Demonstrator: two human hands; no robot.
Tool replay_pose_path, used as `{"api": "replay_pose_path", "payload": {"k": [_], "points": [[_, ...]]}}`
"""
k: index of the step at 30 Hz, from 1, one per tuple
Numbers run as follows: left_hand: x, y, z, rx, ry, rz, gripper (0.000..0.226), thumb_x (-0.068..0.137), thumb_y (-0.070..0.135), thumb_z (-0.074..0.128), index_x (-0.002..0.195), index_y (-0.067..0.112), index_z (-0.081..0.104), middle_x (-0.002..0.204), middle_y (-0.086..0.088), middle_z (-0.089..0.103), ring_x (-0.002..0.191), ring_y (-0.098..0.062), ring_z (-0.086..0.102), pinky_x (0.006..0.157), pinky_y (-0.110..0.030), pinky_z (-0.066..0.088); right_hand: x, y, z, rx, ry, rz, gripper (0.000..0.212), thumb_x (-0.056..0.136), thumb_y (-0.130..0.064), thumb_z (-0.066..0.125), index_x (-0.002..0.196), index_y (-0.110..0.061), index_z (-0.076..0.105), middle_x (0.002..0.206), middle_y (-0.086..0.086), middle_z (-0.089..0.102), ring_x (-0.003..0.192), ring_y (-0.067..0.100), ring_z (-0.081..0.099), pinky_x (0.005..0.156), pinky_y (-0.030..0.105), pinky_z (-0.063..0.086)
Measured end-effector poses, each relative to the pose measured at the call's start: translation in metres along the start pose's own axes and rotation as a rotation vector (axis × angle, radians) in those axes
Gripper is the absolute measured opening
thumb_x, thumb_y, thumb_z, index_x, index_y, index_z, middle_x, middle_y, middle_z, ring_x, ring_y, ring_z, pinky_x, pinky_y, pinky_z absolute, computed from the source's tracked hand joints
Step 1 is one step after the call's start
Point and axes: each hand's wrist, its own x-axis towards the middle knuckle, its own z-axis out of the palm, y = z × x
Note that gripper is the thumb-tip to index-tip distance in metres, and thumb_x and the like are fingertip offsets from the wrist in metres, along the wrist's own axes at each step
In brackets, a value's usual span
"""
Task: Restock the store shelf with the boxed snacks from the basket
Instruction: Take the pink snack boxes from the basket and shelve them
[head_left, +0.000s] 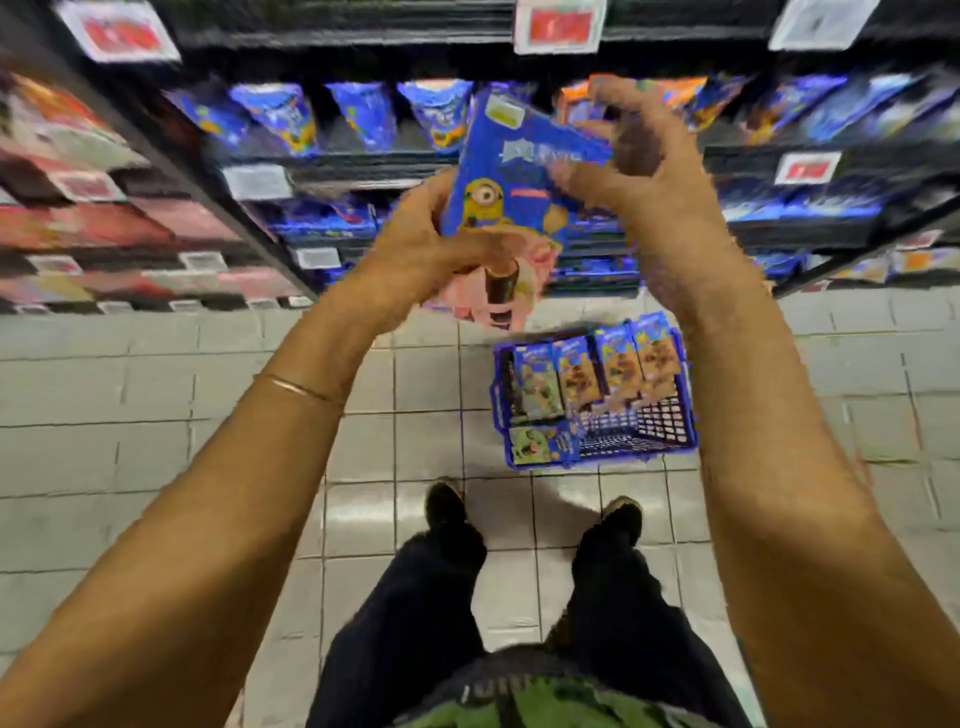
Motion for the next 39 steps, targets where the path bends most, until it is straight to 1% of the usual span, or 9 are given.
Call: {"api": "replay_pose_path", "payload": {"k": [3,6,10,13,16,22,31,36,39], "points": [[-0.017,0.049,-0.037,-0.121,0.133,0.099,0.053,0.073,0.006,0.078,0.124,0.0,0.064,0.109,-0.016,0.078,0.096,-0.025,0.071,0.089,-0.041,0.059,-0.006,-0.041,0.054,0.136,0.071,-0.024,0.066,0.082,-0.016,0.076,0.138,-0.002,0.044,0.089,-0.005,0.07,0.079,0.008,0.068,0.067,0.023,0.05],[-0.034,0.102,-0.064,-0.155,0.204,0.202,0.031,0.077,0.009,0.076,0.108,0.007,0.071,0.089,0.003,0.081,0.079,-0.011,0.074,0.075,-0.024,0.057,-0.01,-0.08,0.094,0.121,0.037,-0.084,0.035,0.09,-0.003,0.071,0.121,-0.007,0.057,0.097,0.004,0.068,0.086,0.007,0.066,0.074,0.024,0.053],[-0.049,0.166,-0.084,-0.214,0.256,0.323,0.056,0.087,0.02,0.074,0.134,-0.007,0.058,0.126,-0.022,0.073,0.114,-0.04,0.071,0.102,-0.054,0.057,-0.003,-0.143,0.114,0.054,0.051,-0.241,0.02,0.094,-0.002,0.067,0.112,-0.009,0.062,0.098,0.003,0.075,0.085,0.009,0.07,0.073,0.032,0.057],[-0.046,0.215,-0.098,-0.344,0.157,0.389,0.05,0.106,0.041,0.045,0.137,0.007,0.06,0.132,-0.013,0.072,0.119,-0.031,0.07,0.1,-0.05,0.058,0.012,-0.194,0.113,0.071,0.056,-0.335,0.02,0.095,-0.006,0.066,0.115,-0.009,0.062,0.092,0.004,0.079,0.083,0.017,0.075,0.065,0.034,0.06],[-0.036,0.267,-0.117,-0.368,0.263,0.483,0.046,0.115,0.029,0.029,0.14,0.001,0.054,0.148,-0.025,0.057,0.137,-0.043,0.055,0.115,-0.059,0.044,0.03,-0.243,0.116,0.092,0.016,-0.455,0.016,0.098,-0.008,0.062,0.113,-0.008,0.059,0.089,0.0,0.078,0.082,0.015,0.075,0.064,0.03,0.059],[-0.015,0.354,-0.145,-0.211,0.488,0.616,0.054,0.103,0.033,0.049,0.137,-0.009,0.056,0.141,-0.032,0.058,0.133,-0.05,0.056,0.113,-0.068,0.041,0.073,-0.321,0.12,0.077,-0.025,-0.606,0.013,0.097,-0.015,0.066,0.107,-0.013,0.058,0.087,-0.001,0.079,0.073,0.014,0.074,0.053,0.027,0.052],[0.003,0.409,-0.178,-0.106,0.63,0.78,0.044,0.113,0.024,0.041,0.125,-0.017,0.053,0.127,-0.042,0.059,0.106,-0.045,0.066,0.092,-0.064,0.052,0.134,-0.39,0.137,0.011,-0.083,-0.645,0.015,0.088,-0.015,0.075,0.101,-0.014,0.066,0.084,-0.004,0.073,0.06,0.004,0.066,0.059,0.03,0.054],[0.002,0.422,-0.213,-0.052,0.702,0.85,0.031,0.105,0.038,0.045,0.088,0.028,0.069,0.1,-0.004,0.072,0.093,-0.024,0.066,0.085,-0.056,0.058,0.153,-0.409,0.151,0.078,-0.107,-0.623,0.015,0.09,-0.011,0.073,0.103,-0.01,0.065,0.095,0.006,0.076,0.083,0.018,0.076,0.078,0.051,0.062],[0.009,0.434,-0.233,0.0,0.784,0.876,0.045,0.111,0.029,0.041,0.071,0.033,0.062,0.065,0.02,0.06,0.055,0.0,0.055,0.05,-0.025,0.054,0.164,-0.419,0.156,0.132,-0.037,-0.617,0.018,0.09,-0.012,0.073,0.106,-0.008,0.065,0.1,0.008,0.077,0.092,0.022,0.075,0.082,0.055,0.06]]}}
